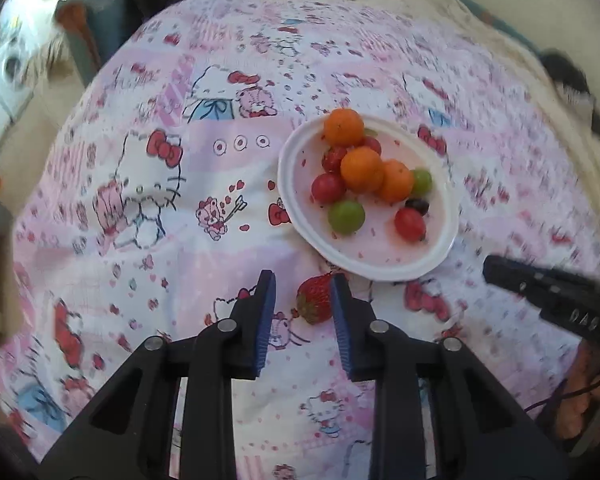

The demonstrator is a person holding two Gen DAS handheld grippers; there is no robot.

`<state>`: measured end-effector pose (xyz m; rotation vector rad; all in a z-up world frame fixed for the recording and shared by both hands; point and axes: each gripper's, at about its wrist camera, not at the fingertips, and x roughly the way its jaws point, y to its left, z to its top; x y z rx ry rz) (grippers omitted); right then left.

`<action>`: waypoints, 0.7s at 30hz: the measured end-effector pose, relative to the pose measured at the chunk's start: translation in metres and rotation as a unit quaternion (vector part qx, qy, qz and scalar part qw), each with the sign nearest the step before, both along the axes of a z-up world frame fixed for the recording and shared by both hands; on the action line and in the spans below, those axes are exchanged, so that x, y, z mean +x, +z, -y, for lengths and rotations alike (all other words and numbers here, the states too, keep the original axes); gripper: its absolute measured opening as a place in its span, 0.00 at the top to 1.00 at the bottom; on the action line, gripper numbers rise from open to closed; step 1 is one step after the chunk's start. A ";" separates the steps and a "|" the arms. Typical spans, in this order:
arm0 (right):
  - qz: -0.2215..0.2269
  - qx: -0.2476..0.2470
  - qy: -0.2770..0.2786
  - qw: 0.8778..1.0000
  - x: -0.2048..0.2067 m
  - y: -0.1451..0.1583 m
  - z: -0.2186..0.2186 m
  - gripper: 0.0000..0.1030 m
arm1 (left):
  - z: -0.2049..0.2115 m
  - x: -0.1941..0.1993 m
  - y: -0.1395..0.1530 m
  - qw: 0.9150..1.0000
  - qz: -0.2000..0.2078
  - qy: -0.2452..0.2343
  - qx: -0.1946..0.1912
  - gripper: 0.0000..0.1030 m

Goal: Organize fruits
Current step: 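Carry the strawberry with the left tool while the right tool carries the cherry over the plate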

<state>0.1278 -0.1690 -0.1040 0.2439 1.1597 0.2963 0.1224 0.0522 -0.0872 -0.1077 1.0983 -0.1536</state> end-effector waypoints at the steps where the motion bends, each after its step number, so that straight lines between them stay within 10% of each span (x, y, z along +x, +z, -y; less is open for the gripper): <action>1: 0.001 0.003 -0.002 1.000 0.000 0.001 0.001 0.74 | -0.005 0.002 -0.002 1.000 -0.011 0.009 -0.012 0.58; 3: 0.001 0.012 -0.005 1.000 0.000 0.003 0.004 0.74 | -0.017 0.007 -0.008 0.998 -0.025 0.042 -0.035 0.32; 7: 0.004 0.025 -0.006 1.000 0.000 0.007 0.001 0.74 | -0.014 0.017 -0.029 0.996 -0.061 0.045 -0.044 0.32; 14: 0.001 0.025 -0.011 1.000 0.001 0.005 0.008 0.74 | 0.042 0.027 -0.066 0.989 -0.075 -0.085 0.091 0.32; 19: 0.002 0.028 -0.017 0.999 0.003 0.005 0.012 0.74 | 0.049 0.025 -0.069 0.988 -0.070 -0.105 0.088 0.70; 21: 0.003 0.030 -0.019 0.999 0.003 0.006 0.014 0.74 | 0.055 0.020 -0.068 0.986 -0.061 -0.119 0.103 0.70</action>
